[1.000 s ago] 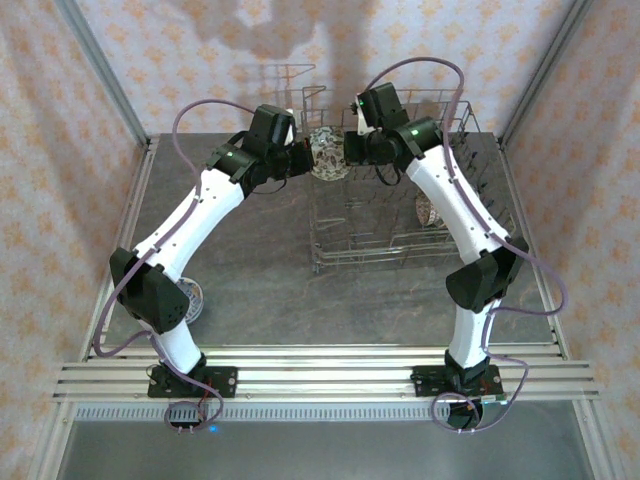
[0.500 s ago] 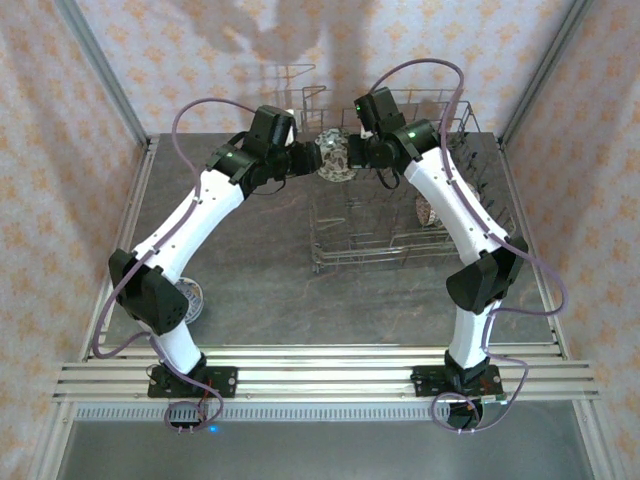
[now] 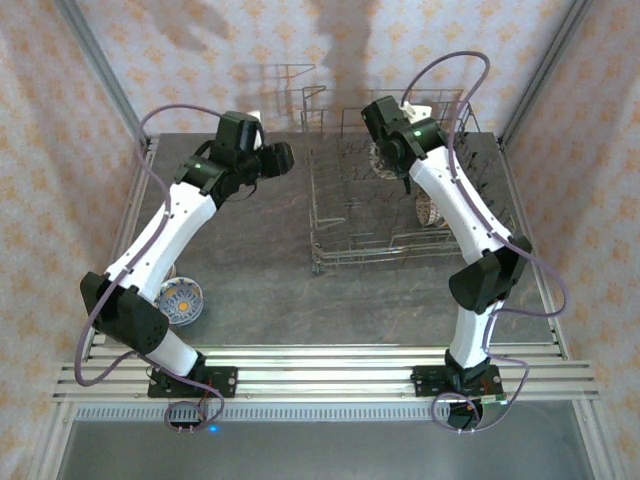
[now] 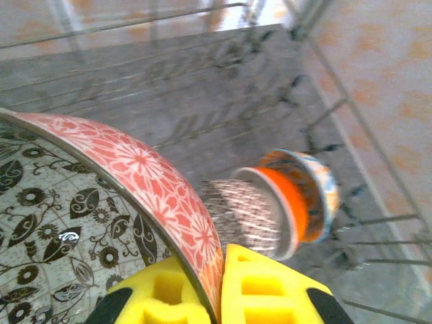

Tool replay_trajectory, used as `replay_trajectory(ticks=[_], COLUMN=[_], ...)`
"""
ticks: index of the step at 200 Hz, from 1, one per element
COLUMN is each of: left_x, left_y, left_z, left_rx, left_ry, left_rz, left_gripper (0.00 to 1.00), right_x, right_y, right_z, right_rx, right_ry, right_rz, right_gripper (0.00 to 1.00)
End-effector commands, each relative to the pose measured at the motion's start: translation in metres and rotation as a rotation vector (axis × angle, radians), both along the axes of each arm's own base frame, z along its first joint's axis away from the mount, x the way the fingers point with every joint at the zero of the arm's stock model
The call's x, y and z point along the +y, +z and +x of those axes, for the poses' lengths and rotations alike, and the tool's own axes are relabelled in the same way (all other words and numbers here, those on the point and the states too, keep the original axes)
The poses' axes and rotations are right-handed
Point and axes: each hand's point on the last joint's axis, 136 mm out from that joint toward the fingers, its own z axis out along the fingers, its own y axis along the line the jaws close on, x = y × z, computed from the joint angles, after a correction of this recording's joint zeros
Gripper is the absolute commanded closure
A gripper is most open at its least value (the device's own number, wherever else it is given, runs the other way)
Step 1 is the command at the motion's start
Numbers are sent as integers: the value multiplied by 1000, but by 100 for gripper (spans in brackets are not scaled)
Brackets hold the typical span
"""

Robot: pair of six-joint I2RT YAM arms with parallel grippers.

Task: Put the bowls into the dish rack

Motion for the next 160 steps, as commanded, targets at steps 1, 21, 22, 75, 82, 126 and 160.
replay_trajectory(ticks=[1,21,22,75,82,126,160], left_x=[-1,-1,-1,-7,-8,-27,-40], left_y=[-34,-54,-55,-96,-104,-142,-156], left_z=[-6,-10,-11,-19,-20,-32,-41], left_rx=[67,112,113,199,223,332,371], left_ry=[-44,-63,-65,-111,-119,-191,-242], left_rz=[48,73,74,80,80,84,103], left_gripper=[41,41,42,43,43,46,48], right_x=[-35,-45,-46,-67,-68,-68,-71], right_y=[19,9,9,1,-1,-17,-17], right_z=[-20,-27,-28,-38,-38,-38,-39], right_rx=[-60,-35,-34,8,24,83,41], right_ry=[-117,-164,-166,-298,-311,-349,-366], right_rz=[-106,-168,-172,-342,-363,-445,-482], right_gripper=[100,100,100,100,100,100,100])
